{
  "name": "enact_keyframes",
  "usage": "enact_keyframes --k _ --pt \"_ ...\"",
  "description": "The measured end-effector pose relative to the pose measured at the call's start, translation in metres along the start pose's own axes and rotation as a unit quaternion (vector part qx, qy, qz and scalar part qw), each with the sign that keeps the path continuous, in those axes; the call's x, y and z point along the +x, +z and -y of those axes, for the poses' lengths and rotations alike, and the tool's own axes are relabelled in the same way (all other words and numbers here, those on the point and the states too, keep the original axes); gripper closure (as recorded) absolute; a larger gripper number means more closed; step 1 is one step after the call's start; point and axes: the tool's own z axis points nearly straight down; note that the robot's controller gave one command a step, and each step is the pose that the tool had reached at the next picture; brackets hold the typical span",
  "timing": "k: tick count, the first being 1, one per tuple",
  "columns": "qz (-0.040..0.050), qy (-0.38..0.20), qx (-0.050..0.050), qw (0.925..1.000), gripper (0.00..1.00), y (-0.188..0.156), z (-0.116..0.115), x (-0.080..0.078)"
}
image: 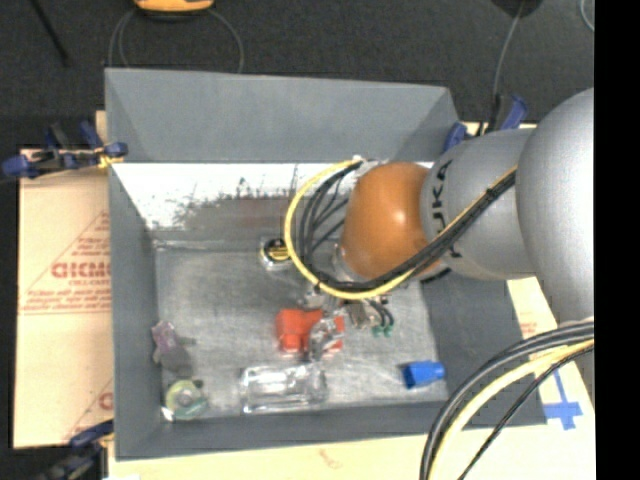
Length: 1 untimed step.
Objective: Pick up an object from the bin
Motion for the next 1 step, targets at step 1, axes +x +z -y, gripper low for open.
enact_keyframes --k 1 --pt "-0.0059 -0.134 -0.002 0.9909 1.0 -0.1408 -0.0249 -0.0157"
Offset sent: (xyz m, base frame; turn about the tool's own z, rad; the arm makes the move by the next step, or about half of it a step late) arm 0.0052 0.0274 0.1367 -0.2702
